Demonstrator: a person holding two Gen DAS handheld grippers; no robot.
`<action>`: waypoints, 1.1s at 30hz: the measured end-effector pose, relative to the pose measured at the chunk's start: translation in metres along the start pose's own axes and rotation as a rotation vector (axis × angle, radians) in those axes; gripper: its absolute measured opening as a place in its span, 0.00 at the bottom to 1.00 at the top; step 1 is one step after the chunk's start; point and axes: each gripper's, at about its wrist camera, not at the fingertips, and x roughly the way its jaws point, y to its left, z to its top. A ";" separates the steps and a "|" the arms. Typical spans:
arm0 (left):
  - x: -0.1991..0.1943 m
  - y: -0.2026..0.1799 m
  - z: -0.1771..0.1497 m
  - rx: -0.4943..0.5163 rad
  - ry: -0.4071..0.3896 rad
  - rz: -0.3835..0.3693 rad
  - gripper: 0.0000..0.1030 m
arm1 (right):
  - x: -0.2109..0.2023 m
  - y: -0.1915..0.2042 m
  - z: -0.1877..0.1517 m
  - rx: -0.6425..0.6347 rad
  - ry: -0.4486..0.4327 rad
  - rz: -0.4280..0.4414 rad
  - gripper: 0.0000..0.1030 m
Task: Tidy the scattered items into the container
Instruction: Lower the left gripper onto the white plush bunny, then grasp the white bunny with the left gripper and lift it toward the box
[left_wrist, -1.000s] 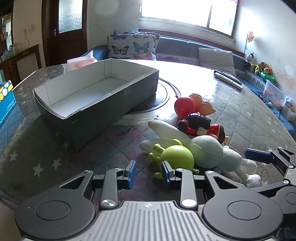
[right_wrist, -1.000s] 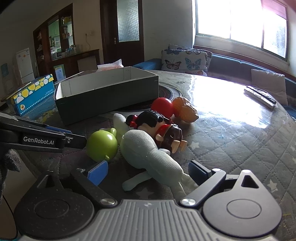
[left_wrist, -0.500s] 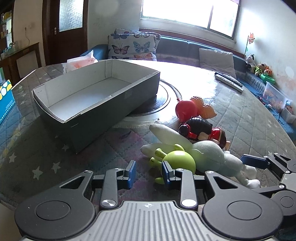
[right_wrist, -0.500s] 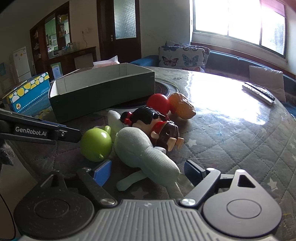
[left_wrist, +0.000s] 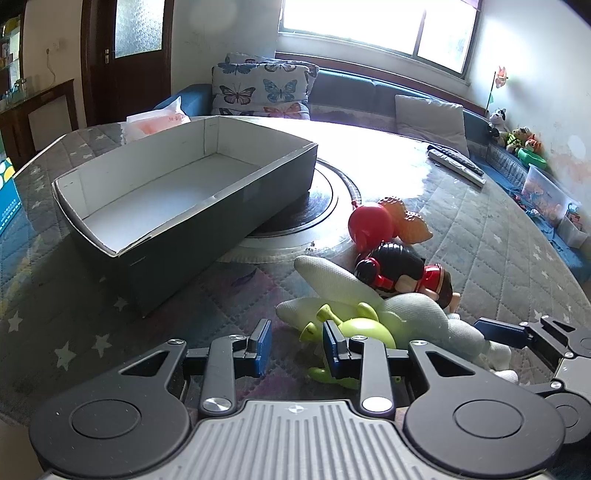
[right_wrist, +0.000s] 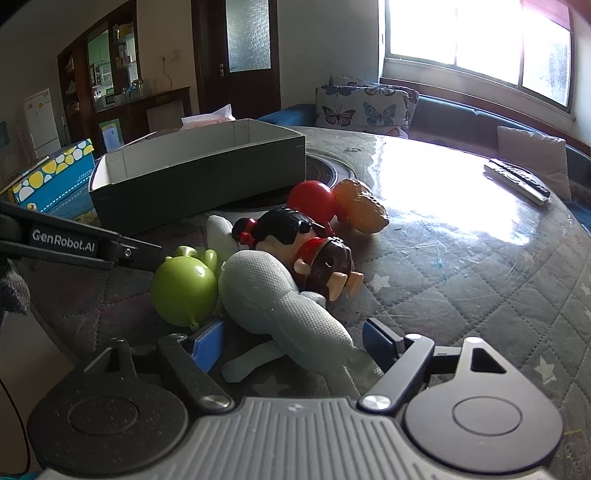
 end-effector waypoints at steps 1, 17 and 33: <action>0.000 0.000 0.001 -0.001 0.001 -0.003 0.32 | 0.001 -0.001 0.000 0.003 0.001 -0.001 0.78; 0.017 0.009 0.029 -0.064 0.044 -0.132 0.32 | -0.002 -0.004 0.002 -0.013 0.005 0.019 0.65; 0.077 0.030 0.061 -0.288 0.219 -0.216 0.32 | -0.001 -0.004 0.006 -0.055 0.019 0.040 0.58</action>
